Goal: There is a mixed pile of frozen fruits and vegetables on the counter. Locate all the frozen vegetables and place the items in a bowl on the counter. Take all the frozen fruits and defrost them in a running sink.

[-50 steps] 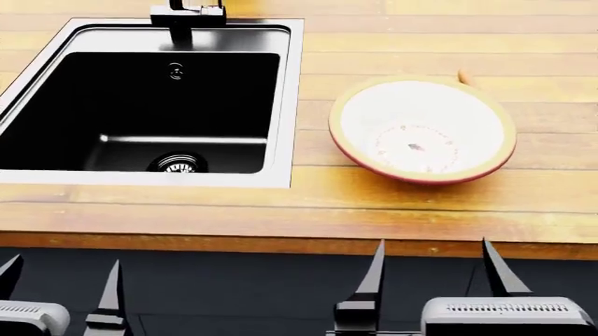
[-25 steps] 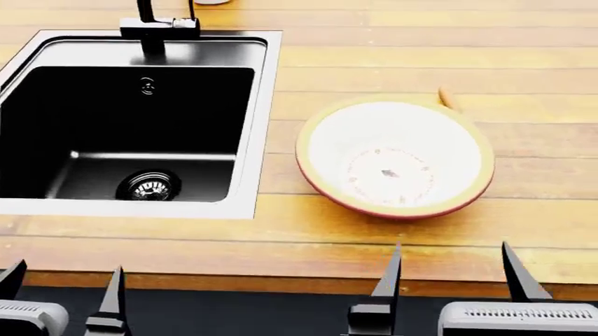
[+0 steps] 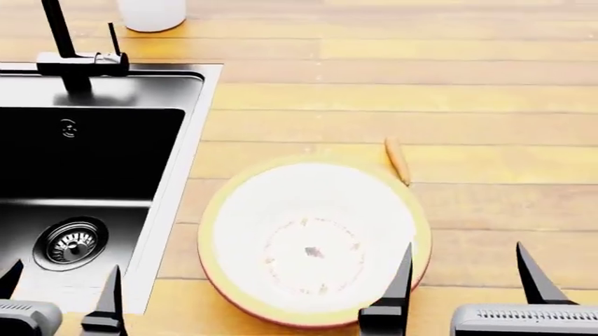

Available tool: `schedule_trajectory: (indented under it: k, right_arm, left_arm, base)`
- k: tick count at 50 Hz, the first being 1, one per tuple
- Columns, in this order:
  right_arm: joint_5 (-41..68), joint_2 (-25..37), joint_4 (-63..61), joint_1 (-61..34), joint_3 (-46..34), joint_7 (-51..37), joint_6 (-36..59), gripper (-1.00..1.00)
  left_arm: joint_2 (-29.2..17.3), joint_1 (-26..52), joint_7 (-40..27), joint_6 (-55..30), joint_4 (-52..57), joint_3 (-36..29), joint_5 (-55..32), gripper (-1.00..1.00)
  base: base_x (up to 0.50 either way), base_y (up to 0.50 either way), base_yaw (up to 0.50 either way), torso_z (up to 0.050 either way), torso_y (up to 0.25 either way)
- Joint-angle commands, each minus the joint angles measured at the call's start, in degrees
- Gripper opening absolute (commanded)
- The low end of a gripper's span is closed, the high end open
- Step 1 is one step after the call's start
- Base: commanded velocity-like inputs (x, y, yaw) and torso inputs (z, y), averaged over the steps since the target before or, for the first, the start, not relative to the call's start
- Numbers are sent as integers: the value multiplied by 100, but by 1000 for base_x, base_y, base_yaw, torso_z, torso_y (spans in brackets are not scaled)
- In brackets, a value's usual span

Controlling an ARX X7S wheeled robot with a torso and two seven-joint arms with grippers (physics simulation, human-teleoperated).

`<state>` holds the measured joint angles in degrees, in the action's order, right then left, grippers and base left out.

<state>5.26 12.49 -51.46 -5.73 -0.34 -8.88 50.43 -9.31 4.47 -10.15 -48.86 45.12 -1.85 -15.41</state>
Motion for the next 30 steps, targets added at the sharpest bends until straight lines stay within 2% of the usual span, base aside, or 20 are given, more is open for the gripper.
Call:
schedule_trajectory:
  k: [1,15,24,25,26,28,30]
  right_arm:
    - [-36,-75,-26,-12,185,103,30,100]
    - [-12,-7,56,9,44,99,-33,100]
    - [88,-1,-8,-177,99,100,266,100]
    - [631,212,-92,-1036,293,602,1126,100]
    - [736,202,-85,-1896,385,699,1985,100]
    - [896,200,-1,-2460,459,871,3696,100]
    - [943,317,226,-2838,287,888,3863,100]
  left_arm:
    - [81,-6,123,103,19,195,-4,100]
    - [-32,100,83,-47,114,529,-211,100]
    - [-40,95,31,-59,118,470,-242,100]
    - [-121,53,86,-107,163,469,-272,100]
    - [-129,60,87,-123,173,469,-284,100]
    - [-118,93,86,-166,176,521,-331,100]
    - [-124,105,81,-160,156,508,-335,100]
  base:
    - [430,-215,0,0,0]
    - [484,-84,0,0,1]
    - [490,0,0,0,0]
    - [0,0,0,0,11]
    - [0,0,0,0,0]
    - [0,0,0,0,0]
    - [0,0,0,0,0]
